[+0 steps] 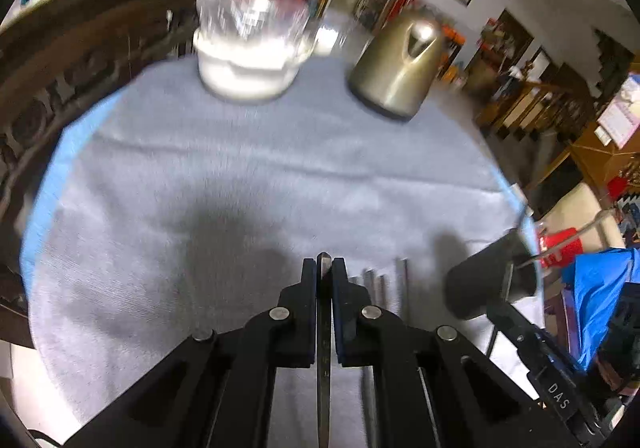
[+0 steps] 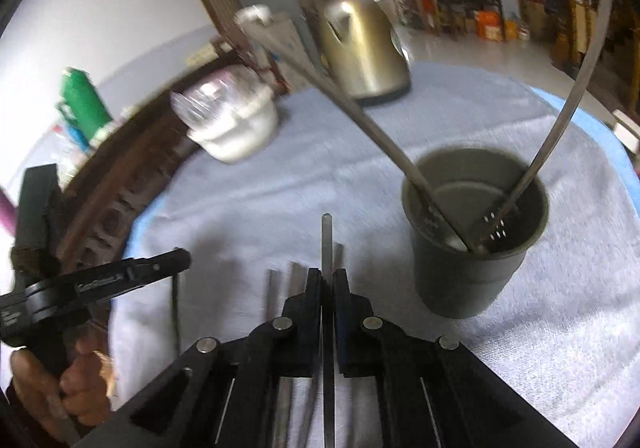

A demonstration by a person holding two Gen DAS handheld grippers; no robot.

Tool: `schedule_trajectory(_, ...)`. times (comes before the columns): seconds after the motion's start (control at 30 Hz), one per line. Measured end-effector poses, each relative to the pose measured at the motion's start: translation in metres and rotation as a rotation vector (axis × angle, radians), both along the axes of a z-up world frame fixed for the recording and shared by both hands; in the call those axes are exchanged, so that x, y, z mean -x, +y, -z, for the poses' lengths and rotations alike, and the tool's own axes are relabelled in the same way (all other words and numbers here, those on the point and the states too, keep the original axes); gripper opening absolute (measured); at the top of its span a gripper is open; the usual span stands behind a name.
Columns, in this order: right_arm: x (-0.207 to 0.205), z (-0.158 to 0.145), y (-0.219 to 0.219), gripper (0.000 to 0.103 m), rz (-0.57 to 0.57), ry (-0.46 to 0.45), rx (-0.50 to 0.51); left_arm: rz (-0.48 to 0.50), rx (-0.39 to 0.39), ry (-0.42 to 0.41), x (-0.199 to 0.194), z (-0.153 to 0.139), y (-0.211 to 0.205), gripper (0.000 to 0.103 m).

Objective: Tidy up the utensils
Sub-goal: 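Carry the chopstick in the right tool over the cup and release it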

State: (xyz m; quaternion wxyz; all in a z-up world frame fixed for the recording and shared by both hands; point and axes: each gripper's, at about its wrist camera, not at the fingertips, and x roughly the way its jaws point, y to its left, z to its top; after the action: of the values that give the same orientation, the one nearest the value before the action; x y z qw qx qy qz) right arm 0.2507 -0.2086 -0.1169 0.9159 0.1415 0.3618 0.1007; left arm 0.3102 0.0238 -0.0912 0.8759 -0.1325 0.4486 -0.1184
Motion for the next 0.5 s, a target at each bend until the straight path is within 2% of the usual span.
schedule_trajectory(0.23, 0.041, -0.041, -0.006, 0.006, -0.066, -0.158, -0.058, 0.021, 0.016, -0.177, 0.042, -0.062, -0.004, 0.007)
schedule_trajectory(0.5, 0.070, -0.076, -0.023, 0.006, -0.052, -0.280, -0.062, 0.027, 0.024, -0.306, 0.075, -0.105, -0.020, 0.007)
